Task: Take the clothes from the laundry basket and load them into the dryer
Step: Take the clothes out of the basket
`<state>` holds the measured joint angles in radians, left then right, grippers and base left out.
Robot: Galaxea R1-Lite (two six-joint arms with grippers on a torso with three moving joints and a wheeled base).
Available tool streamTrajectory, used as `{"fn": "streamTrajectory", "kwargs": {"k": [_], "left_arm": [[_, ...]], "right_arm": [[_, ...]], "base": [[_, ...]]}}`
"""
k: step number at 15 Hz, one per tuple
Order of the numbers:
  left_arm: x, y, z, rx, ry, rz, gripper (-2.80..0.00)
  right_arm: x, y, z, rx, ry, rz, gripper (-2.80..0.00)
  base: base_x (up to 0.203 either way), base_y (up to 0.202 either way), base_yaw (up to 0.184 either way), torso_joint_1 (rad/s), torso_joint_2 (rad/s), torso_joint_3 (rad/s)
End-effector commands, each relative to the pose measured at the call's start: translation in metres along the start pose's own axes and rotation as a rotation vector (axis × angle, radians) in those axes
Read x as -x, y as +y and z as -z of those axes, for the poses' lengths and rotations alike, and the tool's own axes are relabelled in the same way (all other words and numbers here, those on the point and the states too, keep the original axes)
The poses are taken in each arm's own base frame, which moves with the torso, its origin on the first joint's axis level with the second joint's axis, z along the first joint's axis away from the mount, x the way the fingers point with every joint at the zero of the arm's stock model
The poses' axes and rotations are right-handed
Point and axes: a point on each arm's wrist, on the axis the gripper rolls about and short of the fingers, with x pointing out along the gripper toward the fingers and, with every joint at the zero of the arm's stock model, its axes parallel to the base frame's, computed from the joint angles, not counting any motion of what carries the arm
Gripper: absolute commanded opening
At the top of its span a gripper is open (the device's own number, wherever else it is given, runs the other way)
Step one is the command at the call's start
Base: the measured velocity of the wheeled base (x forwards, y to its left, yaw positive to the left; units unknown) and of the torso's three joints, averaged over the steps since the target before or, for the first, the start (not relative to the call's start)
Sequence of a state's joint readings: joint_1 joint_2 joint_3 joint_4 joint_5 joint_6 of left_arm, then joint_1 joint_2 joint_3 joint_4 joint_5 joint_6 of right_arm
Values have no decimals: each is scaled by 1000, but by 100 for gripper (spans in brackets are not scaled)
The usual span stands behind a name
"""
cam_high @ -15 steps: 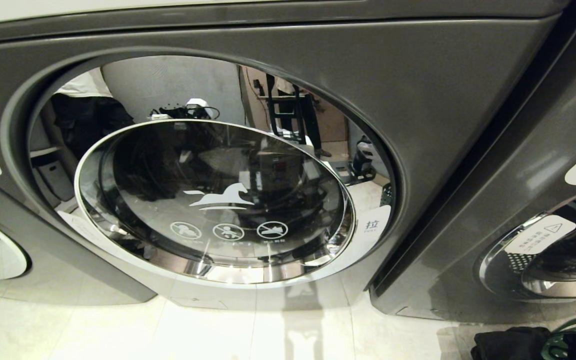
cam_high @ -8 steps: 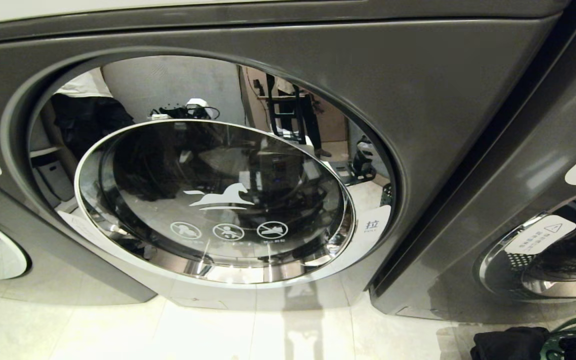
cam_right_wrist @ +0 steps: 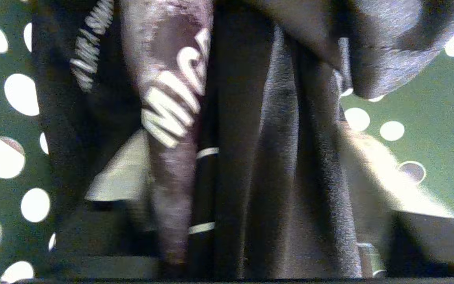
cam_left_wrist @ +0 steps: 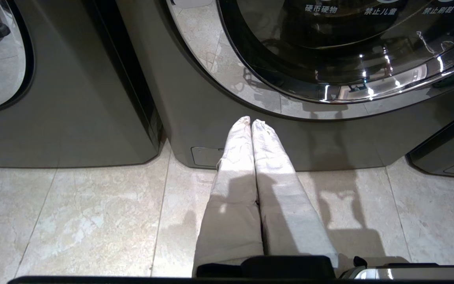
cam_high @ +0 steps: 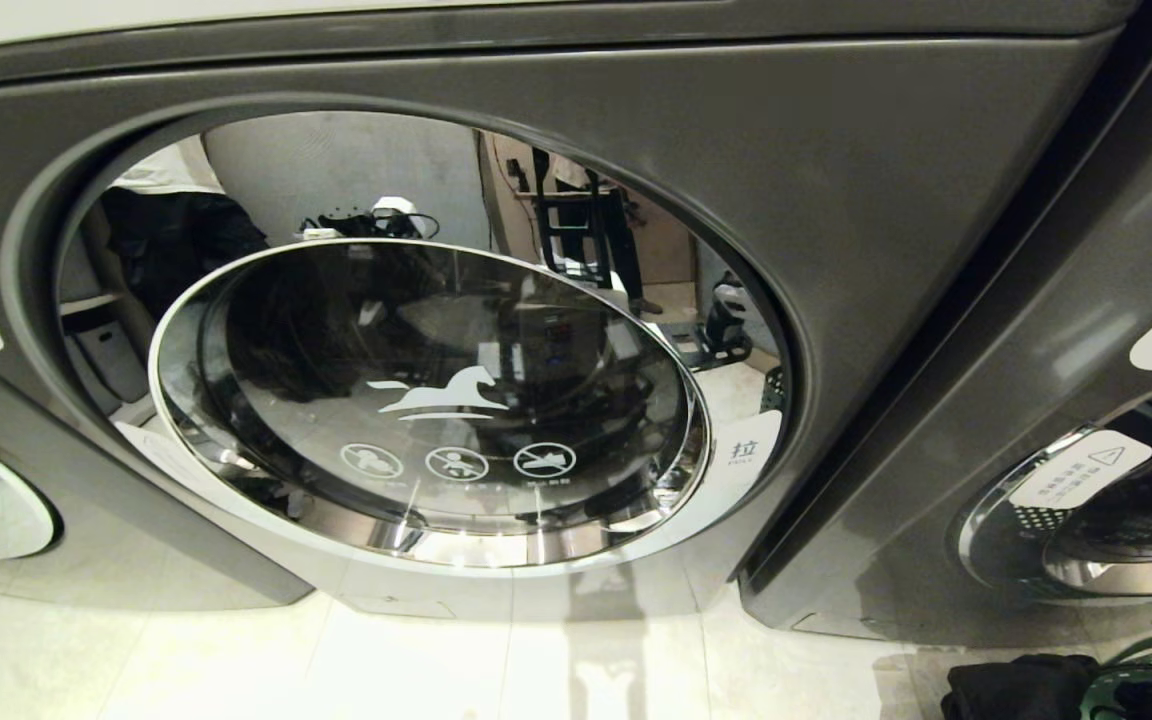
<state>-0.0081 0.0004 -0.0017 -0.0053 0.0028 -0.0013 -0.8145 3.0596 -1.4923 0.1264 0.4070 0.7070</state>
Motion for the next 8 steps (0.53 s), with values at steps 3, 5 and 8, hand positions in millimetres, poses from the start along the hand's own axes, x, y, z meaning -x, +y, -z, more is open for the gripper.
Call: {"fn": "streamTrajectory", "kwargs": {"k": [3,5,8], "left_arm": [[0,0,0,0,-1,-1,-280],[0,0,0,0,-1,0,-280],[0,0,0,0,-1,1,-280]], "right_arm": [[2,0,0,3,1,-2,-280],[3,0,1,2,1,-3,-280],[8,2,2,3,-1,-5,-280]], "base": [[0,0,0,0,0,0],[0,0,0,0,0,0],[0,0,0,0,0,0]]}}
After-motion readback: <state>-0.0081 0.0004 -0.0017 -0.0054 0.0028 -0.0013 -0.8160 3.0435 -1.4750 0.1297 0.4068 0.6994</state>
